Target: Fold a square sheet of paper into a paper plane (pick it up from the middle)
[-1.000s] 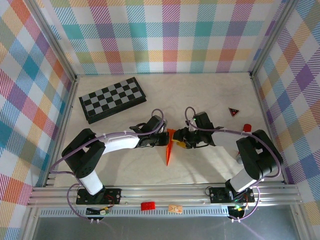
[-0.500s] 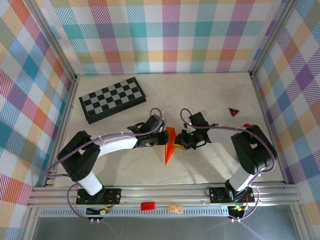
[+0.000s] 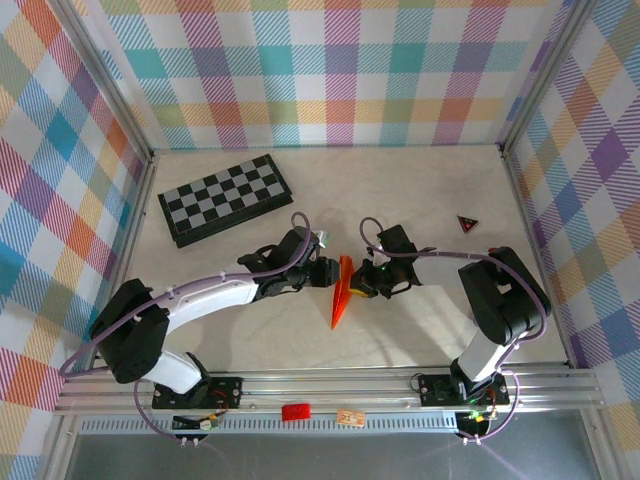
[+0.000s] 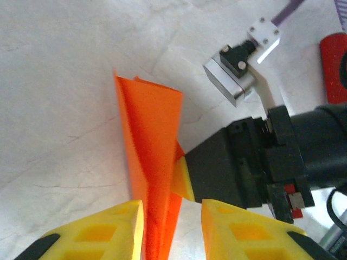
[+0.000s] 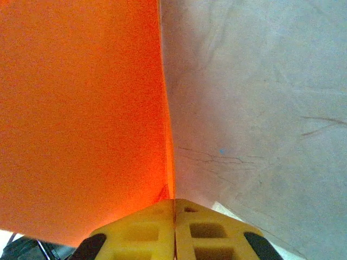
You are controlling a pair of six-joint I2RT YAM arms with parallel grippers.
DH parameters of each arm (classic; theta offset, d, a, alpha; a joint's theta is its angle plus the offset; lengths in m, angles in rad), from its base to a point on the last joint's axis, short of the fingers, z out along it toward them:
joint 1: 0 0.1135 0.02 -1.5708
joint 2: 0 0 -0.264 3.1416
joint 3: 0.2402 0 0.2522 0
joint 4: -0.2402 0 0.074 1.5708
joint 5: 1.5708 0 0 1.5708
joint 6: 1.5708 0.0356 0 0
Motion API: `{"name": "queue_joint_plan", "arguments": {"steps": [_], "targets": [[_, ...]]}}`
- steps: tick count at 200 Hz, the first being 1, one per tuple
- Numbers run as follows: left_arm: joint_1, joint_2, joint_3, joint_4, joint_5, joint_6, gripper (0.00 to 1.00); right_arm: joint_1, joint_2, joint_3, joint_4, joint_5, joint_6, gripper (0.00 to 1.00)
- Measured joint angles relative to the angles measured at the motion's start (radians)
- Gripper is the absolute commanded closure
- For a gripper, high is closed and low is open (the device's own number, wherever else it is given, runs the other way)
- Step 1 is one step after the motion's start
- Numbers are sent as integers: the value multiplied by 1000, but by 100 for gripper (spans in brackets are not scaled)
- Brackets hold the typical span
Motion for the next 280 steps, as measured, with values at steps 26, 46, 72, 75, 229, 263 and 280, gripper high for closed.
{"name": "queue_joint_plan", "arguments": {"steps": [26,46,72,75,229,263,280], "targets": [[-27,21,-4,19,53,7,67,0,0,0,5,0,3,91],[-45,55,-4,20,76,12,67,0,0,0,5,0,8,91],[-50,89,-4,9,74,10,65,0,0,0,4,0,10,92],[-50,90,-4,9,74,10,65,0,0,0,4,0,10,92],[-52,134,-2,-21,71,-1,64,0,0,0,4,0,10,92],[-52,143,-1,-23,72,-1,64,0,0,0,4,0,10,92],[-52,158,-1,-23,72,-1,64,0,0,0,4,0,10,92]]}}
